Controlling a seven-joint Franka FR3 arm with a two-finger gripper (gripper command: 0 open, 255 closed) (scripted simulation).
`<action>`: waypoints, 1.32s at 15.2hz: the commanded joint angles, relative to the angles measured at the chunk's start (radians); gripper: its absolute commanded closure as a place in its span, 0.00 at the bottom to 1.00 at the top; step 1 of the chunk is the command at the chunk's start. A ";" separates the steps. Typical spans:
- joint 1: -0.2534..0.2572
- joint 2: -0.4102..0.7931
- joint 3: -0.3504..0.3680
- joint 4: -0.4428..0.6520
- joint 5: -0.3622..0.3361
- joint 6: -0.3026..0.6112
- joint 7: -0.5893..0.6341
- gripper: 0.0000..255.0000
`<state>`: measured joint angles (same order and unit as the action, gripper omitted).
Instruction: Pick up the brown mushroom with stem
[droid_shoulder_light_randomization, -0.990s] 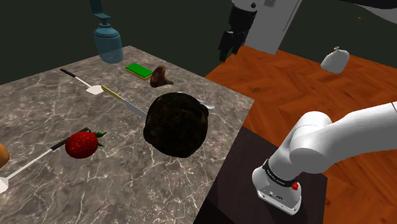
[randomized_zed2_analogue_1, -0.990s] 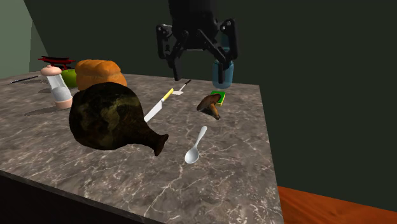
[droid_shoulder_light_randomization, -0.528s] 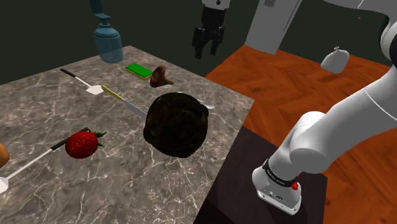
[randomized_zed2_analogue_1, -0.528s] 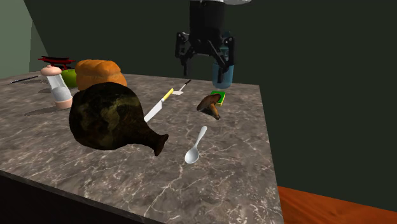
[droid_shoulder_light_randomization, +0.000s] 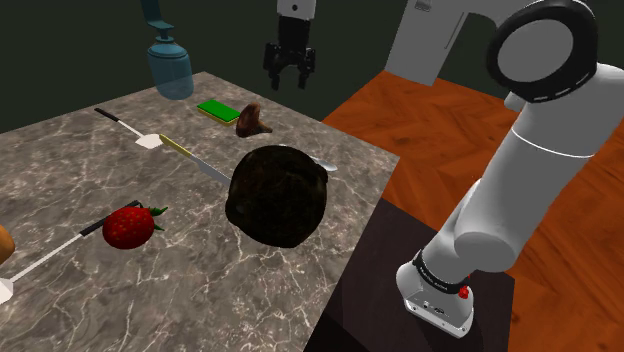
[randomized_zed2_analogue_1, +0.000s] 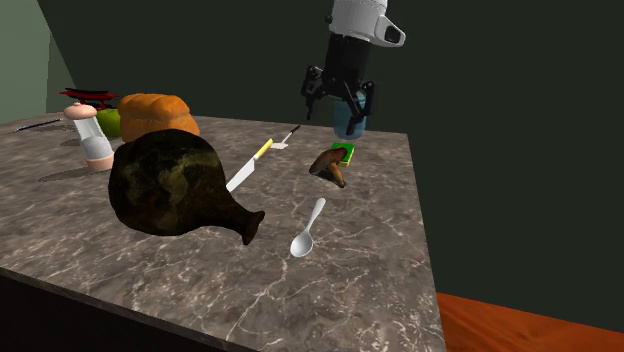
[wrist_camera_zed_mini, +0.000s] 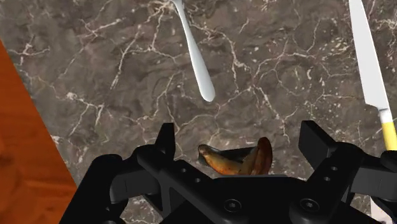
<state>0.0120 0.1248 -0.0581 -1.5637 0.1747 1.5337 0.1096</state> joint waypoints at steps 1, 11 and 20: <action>-0.004 0.103 0.000 0.099 0.040 -0.025 0.024 0.00; -0.054 0.513 0.018 0.562 0.167 -0.170 0.114 0.00; -0.049 0.505 0.015 0.488 0.165 -0.107 0.094 1.00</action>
<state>-0.0377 0.6293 -0.0434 -1.0747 0.3392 1.4256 0.2036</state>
